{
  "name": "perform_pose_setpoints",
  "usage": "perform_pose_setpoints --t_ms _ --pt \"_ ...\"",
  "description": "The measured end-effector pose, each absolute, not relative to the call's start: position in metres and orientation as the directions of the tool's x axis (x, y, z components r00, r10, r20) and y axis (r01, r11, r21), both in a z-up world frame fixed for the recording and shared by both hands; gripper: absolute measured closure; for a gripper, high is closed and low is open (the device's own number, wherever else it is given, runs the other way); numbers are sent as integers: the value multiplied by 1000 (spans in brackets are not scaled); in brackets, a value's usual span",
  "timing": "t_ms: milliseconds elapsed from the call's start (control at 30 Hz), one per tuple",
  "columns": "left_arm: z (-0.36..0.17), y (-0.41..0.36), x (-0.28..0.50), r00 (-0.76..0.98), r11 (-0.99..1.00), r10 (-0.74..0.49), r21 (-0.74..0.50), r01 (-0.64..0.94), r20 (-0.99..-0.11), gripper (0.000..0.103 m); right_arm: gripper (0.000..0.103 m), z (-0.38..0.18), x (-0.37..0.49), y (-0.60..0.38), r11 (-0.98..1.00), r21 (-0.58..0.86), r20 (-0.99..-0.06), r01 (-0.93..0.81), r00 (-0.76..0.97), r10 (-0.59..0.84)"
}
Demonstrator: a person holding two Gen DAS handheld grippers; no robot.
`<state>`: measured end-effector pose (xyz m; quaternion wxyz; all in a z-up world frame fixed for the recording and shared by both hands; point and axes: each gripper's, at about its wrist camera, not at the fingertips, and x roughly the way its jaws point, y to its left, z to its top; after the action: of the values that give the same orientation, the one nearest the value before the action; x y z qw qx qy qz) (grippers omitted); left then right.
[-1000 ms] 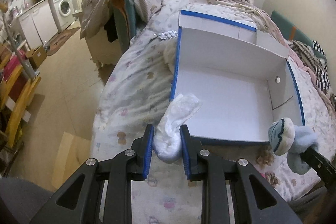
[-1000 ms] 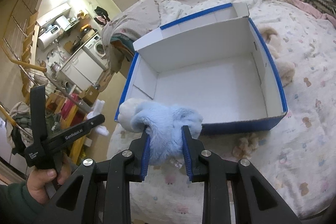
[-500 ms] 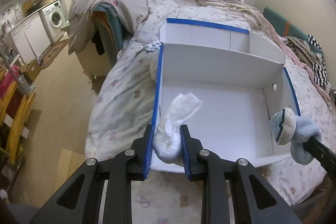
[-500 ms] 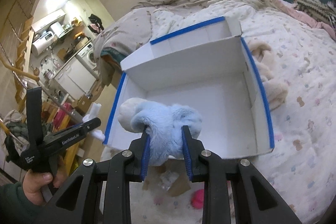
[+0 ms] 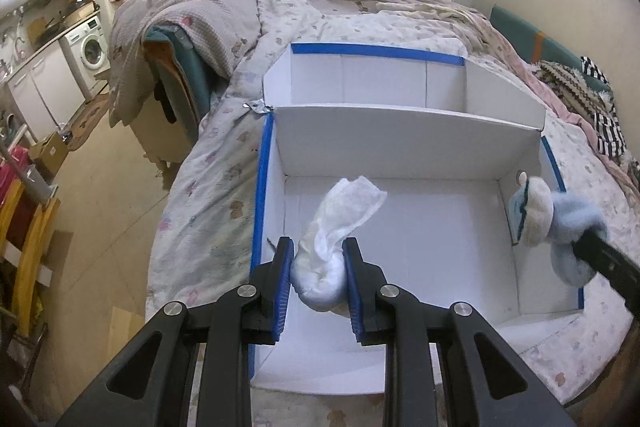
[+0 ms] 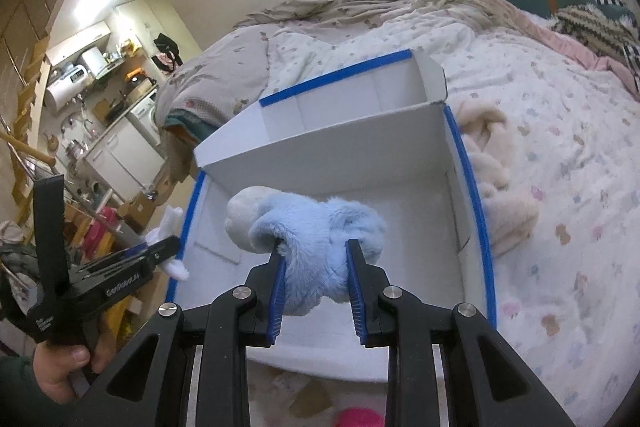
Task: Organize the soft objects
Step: 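Carry the white sock and light-blue scrunchie over the box with both tools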
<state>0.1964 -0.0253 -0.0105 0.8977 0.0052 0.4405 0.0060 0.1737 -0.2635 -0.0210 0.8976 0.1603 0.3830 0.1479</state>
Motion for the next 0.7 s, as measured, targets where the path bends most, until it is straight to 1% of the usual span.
perform_pose_setpoints --t_ms 200,367,533,700 --pt "-34 -32 207 602 999 8 34 32 -799 81 74 -36 198 -257 930 347 -692 -119 637 340" --pt "-51 -31 218 578 999 -10 9 31 -816 81 74 -53 209 -251 939 330 -738 -100 593 322" --pt "-62 -31 224 553 1000 -29 -18 24 -833 81 74 -66 212 -245 945 315 -766 -91 563 310" --pt "-68 -32 225 538 1000 -15 -5 19 -843 80 74 -73 215 -244 951 301 -786 -74 545 291"
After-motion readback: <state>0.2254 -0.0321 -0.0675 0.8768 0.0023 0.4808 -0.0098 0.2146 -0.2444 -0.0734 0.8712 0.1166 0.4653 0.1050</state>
